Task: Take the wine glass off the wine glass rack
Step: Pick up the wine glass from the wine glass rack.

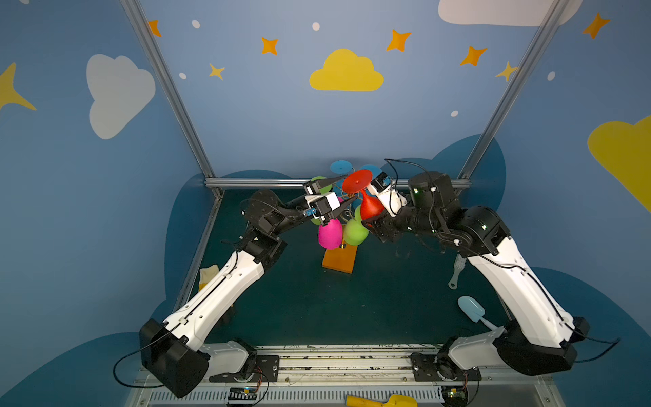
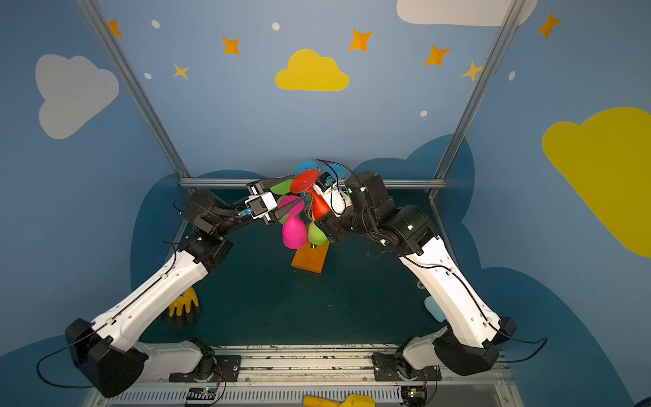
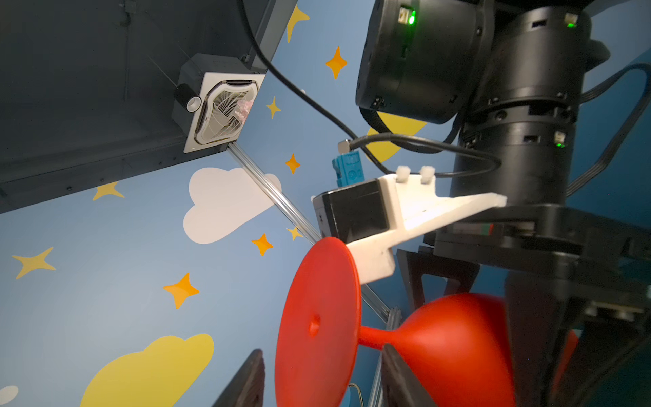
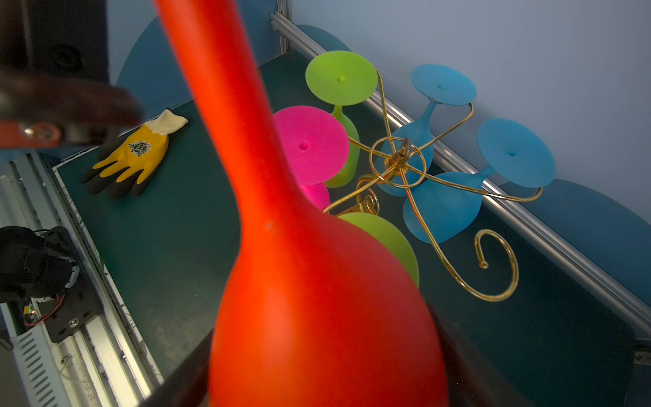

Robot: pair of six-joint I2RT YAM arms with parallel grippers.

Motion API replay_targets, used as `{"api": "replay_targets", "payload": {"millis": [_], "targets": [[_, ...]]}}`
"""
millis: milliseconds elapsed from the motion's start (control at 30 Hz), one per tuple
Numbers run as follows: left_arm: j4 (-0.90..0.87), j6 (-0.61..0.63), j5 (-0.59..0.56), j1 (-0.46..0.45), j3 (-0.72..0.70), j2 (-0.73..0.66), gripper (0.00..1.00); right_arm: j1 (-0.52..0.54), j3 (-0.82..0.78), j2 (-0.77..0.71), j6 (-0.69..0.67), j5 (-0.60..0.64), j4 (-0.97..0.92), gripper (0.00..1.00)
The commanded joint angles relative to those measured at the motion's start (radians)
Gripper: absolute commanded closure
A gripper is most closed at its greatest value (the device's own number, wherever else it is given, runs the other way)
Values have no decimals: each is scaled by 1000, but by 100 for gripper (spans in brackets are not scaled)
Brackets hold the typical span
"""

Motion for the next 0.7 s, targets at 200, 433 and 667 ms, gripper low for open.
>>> {"api": "replay_targets", "payload": {"millis": [200,433,667], "targets": [[-6,28,-6,-2,34,12,62,24,45,21,13,0,-37,59],[-4,30,-3,-2,32,11,75,33,51,21,13,-1,-46,59],[-17,31,-11,-2,25,-3,81,36,46,9,23,-16,-41,56]]}}
